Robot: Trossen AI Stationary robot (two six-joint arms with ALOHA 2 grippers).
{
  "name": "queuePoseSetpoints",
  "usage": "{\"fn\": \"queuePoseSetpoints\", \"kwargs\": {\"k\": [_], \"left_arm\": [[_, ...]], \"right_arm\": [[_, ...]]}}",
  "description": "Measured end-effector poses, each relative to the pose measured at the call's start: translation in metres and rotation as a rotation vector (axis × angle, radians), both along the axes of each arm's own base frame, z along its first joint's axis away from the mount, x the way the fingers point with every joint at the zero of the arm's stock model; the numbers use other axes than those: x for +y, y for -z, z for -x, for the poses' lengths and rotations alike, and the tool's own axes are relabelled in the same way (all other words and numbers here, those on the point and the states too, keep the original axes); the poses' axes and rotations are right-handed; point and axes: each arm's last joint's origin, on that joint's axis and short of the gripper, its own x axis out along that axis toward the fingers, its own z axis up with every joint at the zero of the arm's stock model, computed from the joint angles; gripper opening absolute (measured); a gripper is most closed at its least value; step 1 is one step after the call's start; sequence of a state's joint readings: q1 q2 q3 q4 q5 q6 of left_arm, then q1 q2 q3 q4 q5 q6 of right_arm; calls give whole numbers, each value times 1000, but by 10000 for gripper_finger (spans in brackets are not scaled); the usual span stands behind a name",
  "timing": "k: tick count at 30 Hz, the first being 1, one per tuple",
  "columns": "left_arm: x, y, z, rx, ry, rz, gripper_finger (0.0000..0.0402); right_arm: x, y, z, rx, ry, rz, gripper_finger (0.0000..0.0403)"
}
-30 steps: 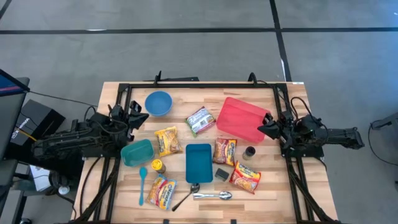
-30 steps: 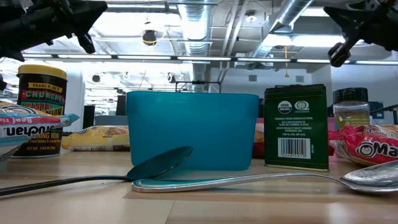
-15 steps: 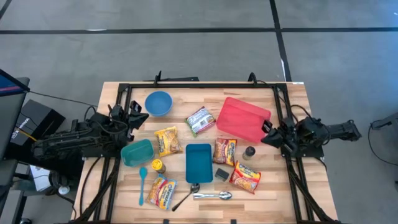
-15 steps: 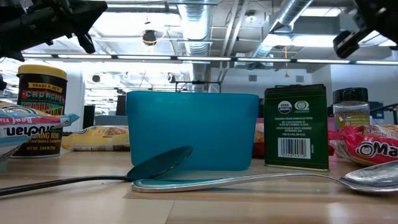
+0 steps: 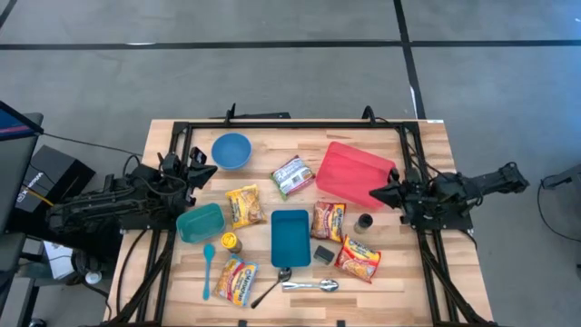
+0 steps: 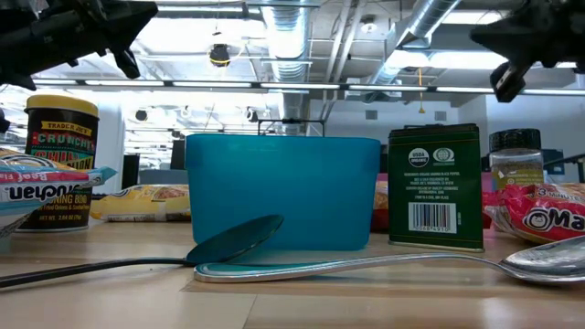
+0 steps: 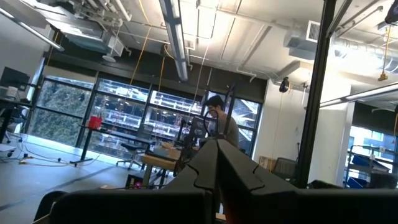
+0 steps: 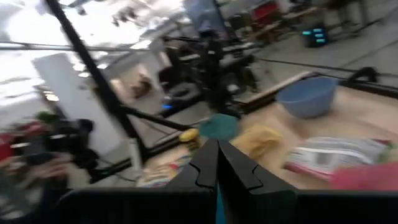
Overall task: Pick & Place Food Item
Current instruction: Put the green seasoning bottle into the blue bin
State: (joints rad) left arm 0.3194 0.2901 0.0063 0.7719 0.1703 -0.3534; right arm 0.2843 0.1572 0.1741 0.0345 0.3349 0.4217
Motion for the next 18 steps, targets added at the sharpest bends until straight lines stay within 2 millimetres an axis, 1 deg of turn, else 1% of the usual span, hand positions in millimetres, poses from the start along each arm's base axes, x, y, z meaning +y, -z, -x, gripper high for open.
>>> {"fn": "queuePoseSetpoints", "kwargs": {"k": [5,9,12,18], "left_arm": [[0,0,0,0,0,0,3],[0,0,0,0,0,0,3],[0,0,0,0,0,0,3],[0,0,0,0,0,0,3]], "right_arm": [[4,-8,-10,69,67,33,0],[8,-17,-19,120,78,50,0],[11,-29,-24,183,77,34,0],[18,-56,-32,390,81,-21,0]]}}
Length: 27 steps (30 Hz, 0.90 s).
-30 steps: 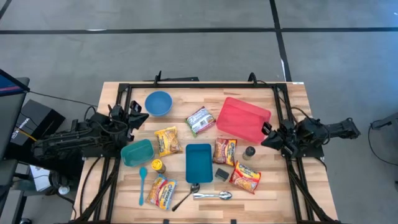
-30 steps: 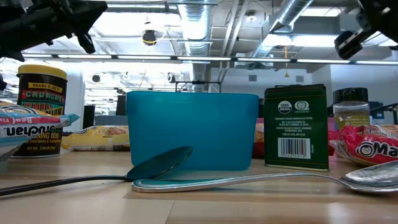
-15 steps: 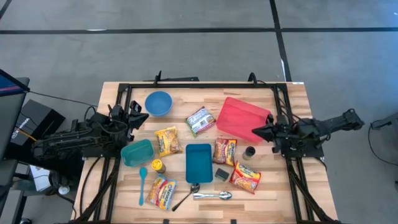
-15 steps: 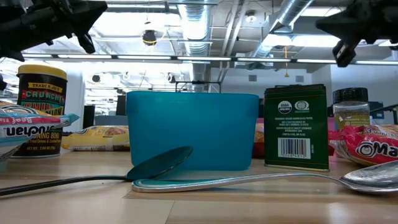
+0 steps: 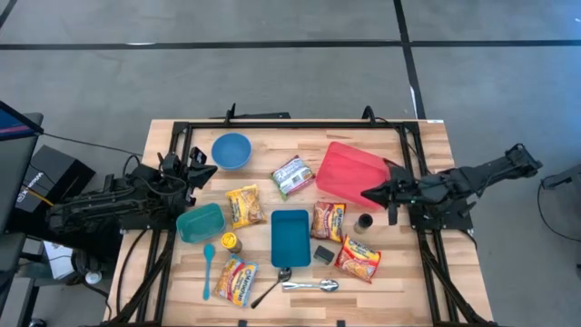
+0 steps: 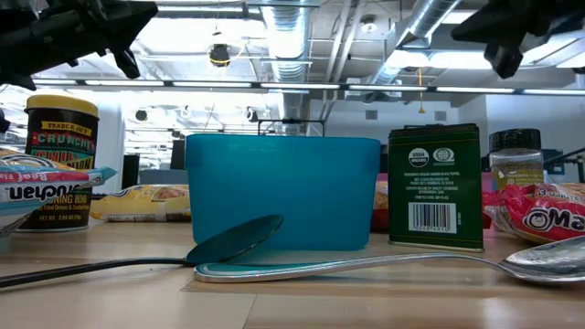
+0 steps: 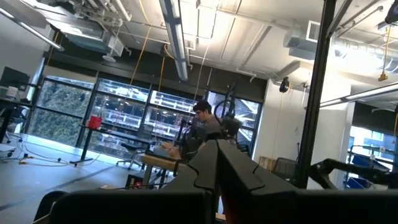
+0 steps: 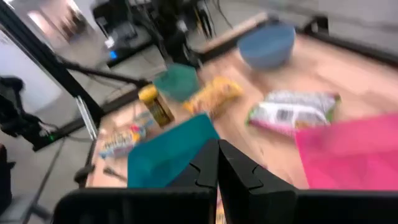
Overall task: Pick & Place Food Item
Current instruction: Put the green seasoning bottle into the blue bin
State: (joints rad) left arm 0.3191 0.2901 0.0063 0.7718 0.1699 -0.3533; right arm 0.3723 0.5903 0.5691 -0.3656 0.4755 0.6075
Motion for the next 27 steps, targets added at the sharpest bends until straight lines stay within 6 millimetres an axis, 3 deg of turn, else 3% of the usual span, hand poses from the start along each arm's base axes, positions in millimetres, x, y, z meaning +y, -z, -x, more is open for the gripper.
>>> {"fn": "queuePoseSetpoints", "kwargs": {"k": [7,14,27], "left_arm": [[0,0,0,0,0,0,3],[0,0,0,0,-1,0,3],[0,0,0,0,-1,0,3]], "right_arm": [[12,-10,-11,296,72,-84,0],[28,6,-14,577,139,-175,0],[50,23,-14,776,137,-345,0]]}}
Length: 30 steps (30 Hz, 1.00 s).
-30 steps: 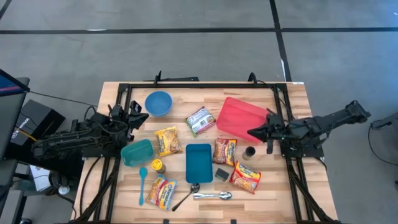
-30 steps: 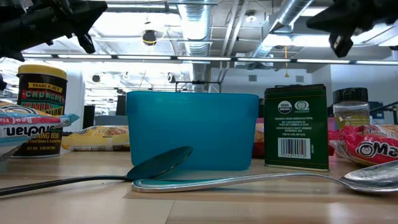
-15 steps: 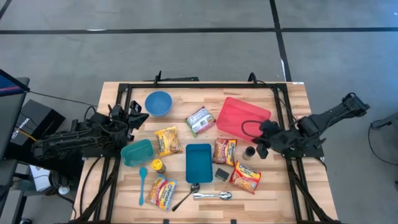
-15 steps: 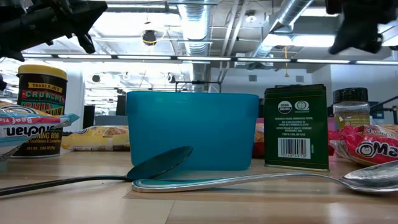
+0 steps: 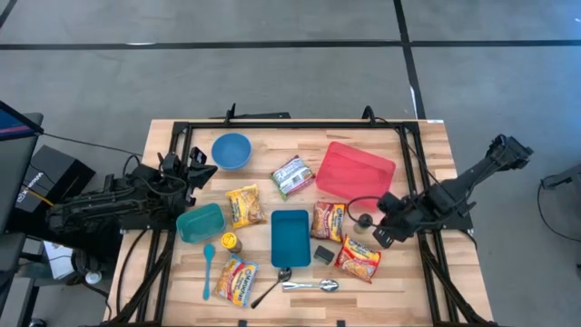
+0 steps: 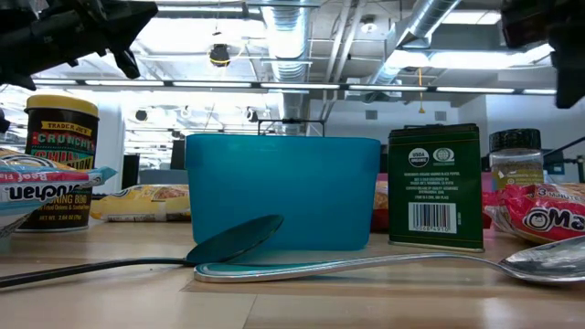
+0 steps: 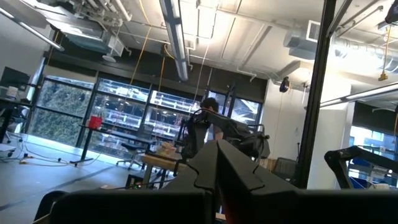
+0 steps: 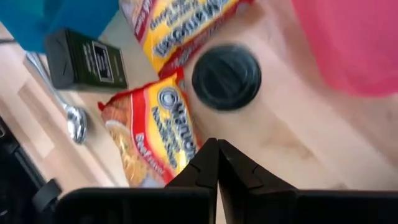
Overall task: Pick & Place Food Item
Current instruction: Put the green seasoning bottle into the blue bin
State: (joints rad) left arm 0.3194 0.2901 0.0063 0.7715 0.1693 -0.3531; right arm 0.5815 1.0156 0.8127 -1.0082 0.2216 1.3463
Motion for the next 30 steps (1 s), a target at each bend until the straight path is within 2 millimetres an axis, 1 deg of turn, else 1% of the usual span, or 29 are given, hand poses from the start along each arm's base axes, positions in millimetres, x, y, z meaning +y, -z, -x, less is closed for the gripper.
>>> {"fn": "queuePoseSetpoints", "kwargs": {"k": [8,12,17,21,23,26,30], "left_arm": [[0,-1,0,-6,-2,-6,3],[0,-1,0,-5,-3,-7,3],[0,-1,0,-8,-3,-9,3],[0,-1,0,-8,-4,-9,3],[0,-1,0,-8,-6,-8,3],[0,-1,0,-8,-6,-8,3],[0,-1,1,-14,-6,-10,3]], "right_arm": [[3,0,3,69,-3,-108,0],[4,2,2,93,-17,-119,0],[0,3,3,110,-22,-89,0],[-4,5,2,98,13,15,0],[-4,6,1,96,16,25,1],[-5,7,0,97,27,47,14],[-5,9,-1,104,31,62,51]]}}
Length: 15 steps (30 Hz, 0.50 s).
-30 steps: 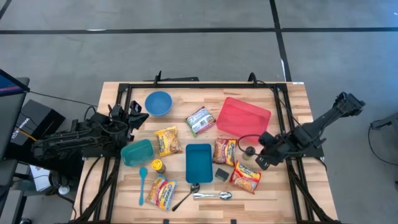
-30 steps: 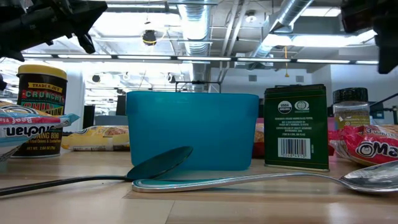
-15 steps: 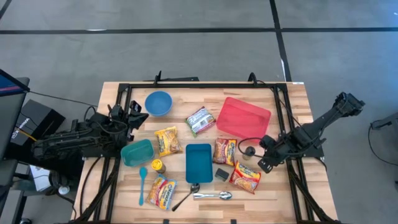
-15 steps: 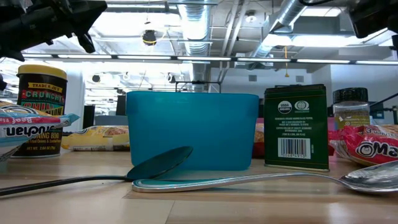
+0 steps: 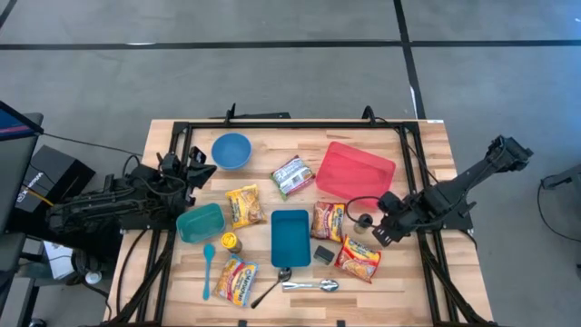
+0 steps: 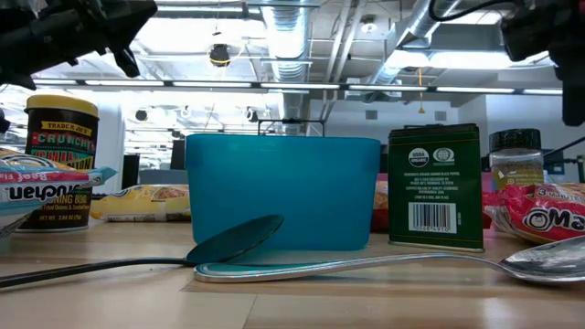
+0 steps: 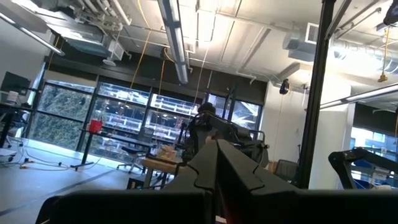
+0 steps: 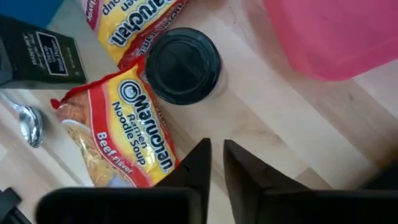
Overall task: Pick & Place Food Item
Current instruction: Put the green seasoning bottle into the blue bin
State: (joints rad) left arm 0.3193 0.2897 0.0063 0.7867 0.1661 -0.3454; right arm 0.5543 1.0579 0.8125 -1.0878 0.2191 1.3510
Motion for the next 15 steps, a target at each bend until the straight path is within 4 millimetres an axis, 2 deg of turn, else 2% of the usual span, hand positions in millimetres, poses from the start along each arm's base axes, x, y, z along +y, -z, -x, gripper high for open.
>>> {"fn": "queuePoseSetpoints", "kwargs": {"k": [15], "left_arm": [[0,0,0,0,0,0,3]], "right_arm": [[2,4,-6,1,-44,35,232]]}}
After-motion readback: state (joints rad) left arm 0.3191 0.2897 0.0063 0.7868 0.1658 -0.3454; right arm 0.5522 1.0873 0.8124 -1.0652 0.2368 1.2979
